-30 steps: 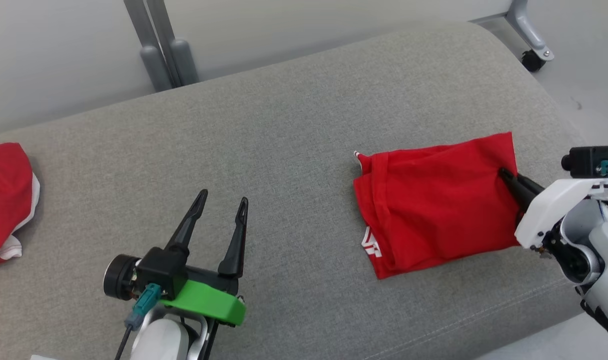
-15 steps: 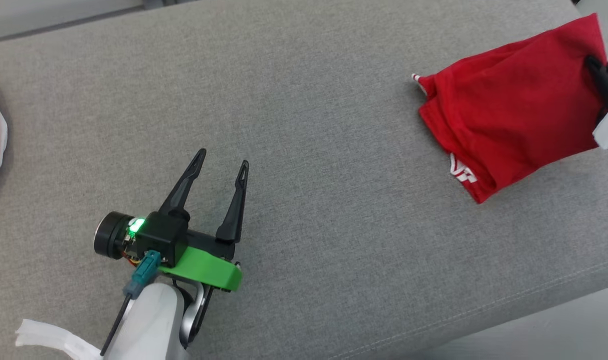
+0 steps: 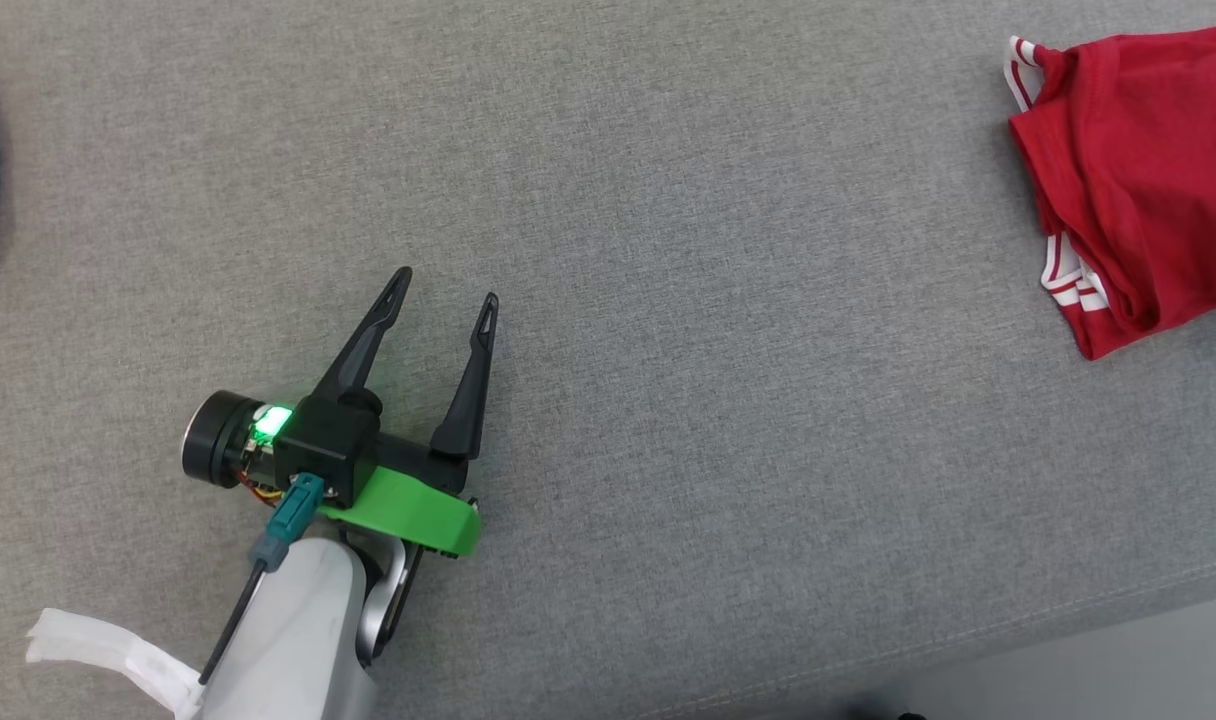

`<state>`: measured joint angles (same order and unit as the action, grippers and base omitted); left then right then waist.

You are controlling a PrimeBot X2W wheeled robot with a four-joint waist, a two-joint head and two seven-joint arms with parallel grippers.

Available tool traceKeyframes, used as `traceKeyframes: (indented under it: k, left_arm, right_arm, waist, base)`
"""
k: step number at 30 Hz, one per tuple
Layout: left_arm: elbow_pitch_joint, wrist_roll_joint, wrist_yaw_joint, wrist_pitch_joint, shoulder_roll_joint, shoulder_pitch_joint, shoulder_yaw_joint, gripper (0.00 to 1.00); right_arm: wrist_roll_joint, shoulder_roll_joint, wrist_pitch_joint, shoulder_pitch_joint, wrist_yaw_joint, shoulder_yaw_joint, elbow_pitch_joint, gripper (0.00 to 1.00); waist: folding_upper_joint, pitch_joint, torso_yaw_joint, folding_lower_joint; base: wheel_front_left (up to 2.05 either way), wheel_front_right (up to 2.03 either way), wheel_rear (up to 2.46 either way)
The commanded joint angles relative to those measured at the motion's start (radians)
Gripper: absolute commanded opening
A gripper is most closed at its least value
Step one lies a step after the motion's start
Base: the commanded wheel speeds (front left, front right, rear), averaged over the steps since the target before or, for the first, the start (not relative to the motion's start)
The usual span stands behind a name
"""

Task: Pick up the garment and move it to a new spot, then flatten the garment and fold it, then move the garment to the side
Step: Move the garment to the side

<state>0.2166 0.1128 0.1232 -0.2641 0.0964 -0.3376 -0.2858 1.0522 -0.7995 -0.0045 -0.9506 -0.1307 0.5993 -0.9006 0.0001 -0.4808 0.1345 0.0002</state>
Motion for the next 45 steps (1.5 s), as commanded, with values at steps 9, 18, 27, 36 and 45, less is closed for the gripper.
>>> traceKeyframes:
  k: [9, 18, 27, 36, 45]
  left_arm:
    - [-0.002, 0.021, -0.012, 0.000, 0.006, 0.013, 0.014, 1.00]
    - [-0.043, 0.071, -0.035, 0.000, -0.001, 0.108, 0.090, 1.00]
    - [-0.082, 0.110, -0.061, 0.000, -0.008, 0.224, 0.195, 1.00]
    - [-0.055, 0.101, -0.091, 0.000, -0.014, 0.310, 0.254, 1.00]
    - [-0.039, 0.099, -0.088, 0.000, -0.026, 0.340, 0.273, 1.00]
  right_arm:
    - [-0.050, 0.041, -0.158, -0.056, 0.000, 0.058, -0.055, 1.00]
    - [-0.098, 0.063, -0.258, 0.019, 0.000, 0.103, 0.104, 1.00]
    - [-0.194, 0.142, -0.260, 0.271, 0.000, -0.117, 0.369, 1.00]
    - [-0.326, 0.272, -0.260, 0.594, 0.000, -0.318, 0.580, 1.00]
    - [-0.427, 0.399, -0.260, 0.815, 0.000, -0.429, 0.704, 1.00]
  waist:
    - [-0.0001, 0.068, -0.007, -0.0002]
    - [-0.0001, 0.250, -0.036, -0.0002]
    - [-0.0001, 0.414, -0.082, -0.0002]
    - [-0.0001, 0.489, -0.117, -0.0002]
    - [-0.0001, 0.502, -0.140, -0.0002]
  base:
    - [0.00, 0.00, 0.00]
    - [0.00, 0.00, 0.00]
    - [0.00, 0.00, 0.00]
    - [0.00, 0.00, 0.00]
    - [0.00, 0.00, 0.00]
